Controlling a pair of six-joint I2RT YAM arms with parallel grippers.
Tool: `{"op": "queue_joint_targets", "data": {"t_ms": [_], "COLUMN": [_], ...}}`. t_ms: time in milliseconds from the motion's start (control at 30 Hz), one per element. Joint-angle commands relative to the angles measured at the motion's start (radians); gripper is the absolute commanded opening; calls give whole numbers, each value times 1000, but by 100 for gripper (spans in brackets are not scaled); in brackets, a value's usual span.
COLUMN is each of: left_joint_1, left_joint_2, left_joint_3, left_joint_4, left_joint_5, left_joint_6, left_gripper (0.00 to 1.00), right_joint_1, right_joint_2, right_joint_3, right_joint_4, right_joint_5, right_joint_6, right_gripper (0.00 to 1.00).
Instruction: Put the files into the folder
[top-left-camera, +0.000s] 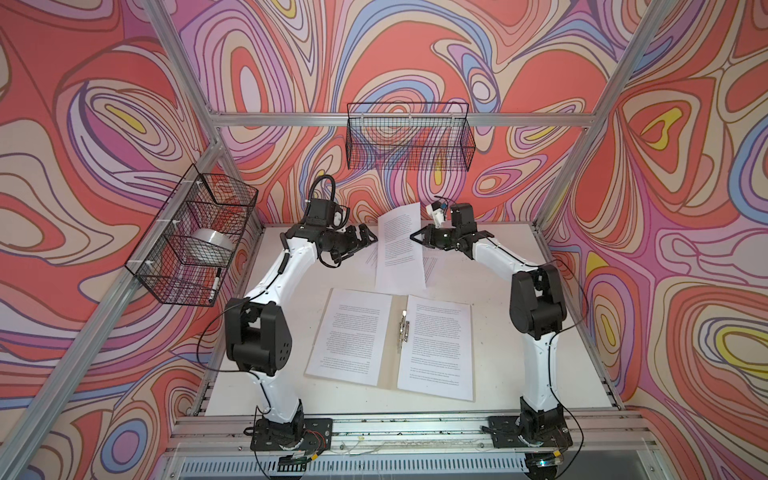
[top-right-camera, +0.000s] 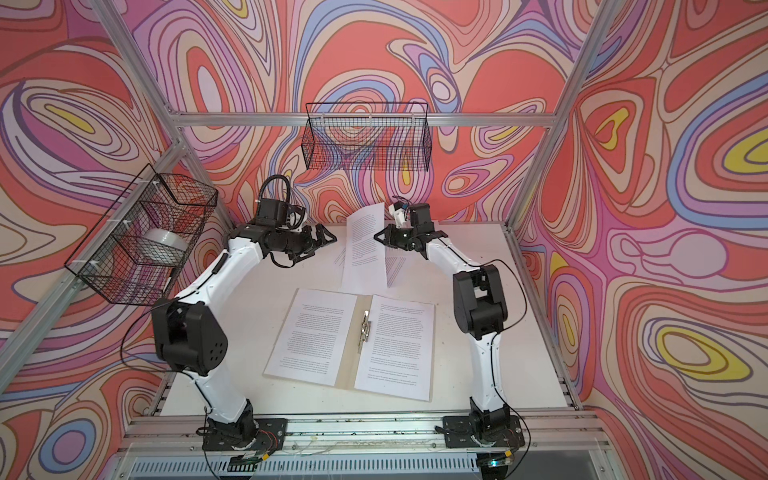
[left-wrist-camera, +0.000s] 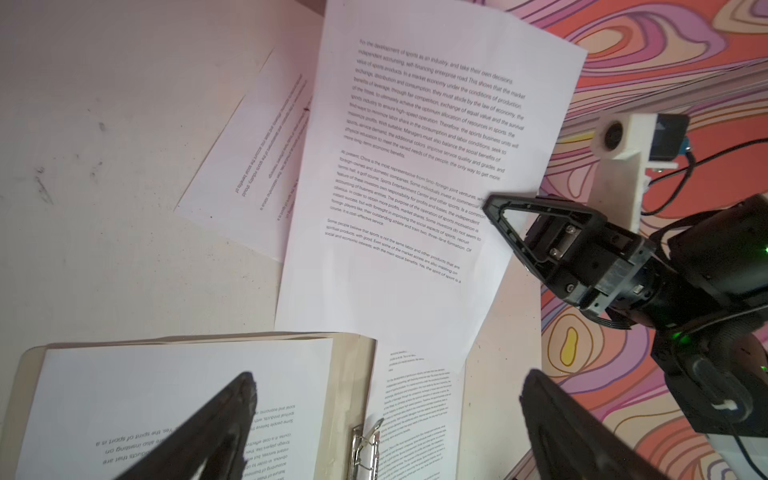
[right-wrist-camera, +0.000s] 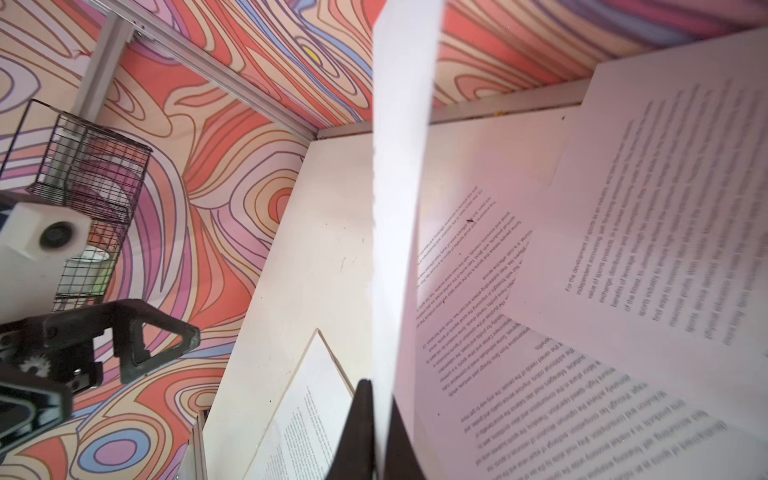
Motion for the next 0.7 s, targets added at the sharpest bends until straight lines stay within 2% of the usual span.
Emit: {"op": "queue_joint_targets", "data": {"t_ms": [0,133,233,333,500,667], "left_joint_1": [-11,-41,-53,-63,-65,-65], "left_joint_2": [-59,-141,-198,-240,-261,-247], "left_joint_3": [-91,-168,-254,-319,-384,-405], "left_joint_4": [-16,-58,-49,-60,-78,-61], "left_joint_5": [-18,13,49,66,51,114], "left_joint_6": [39,99,116,148,194,186], "left_gripper": [100,100,100,100,100,100], "right_joint_1": [-11,-37,-94,-194,-236,-224], "right_joint_2": [-223,-430,-592,-723,-768,-780], "right_joint_3": [-96,-216,-385,-554,-780,-958], "right_joint_4": [-50,-194,-205,-234,-347,-288], "right_joint_5": [82,101,39,-27,61,150], "right_joint_6": [12,49,117,149,42,-22], "right_gripper": [0,0,0,0,0,0]}}
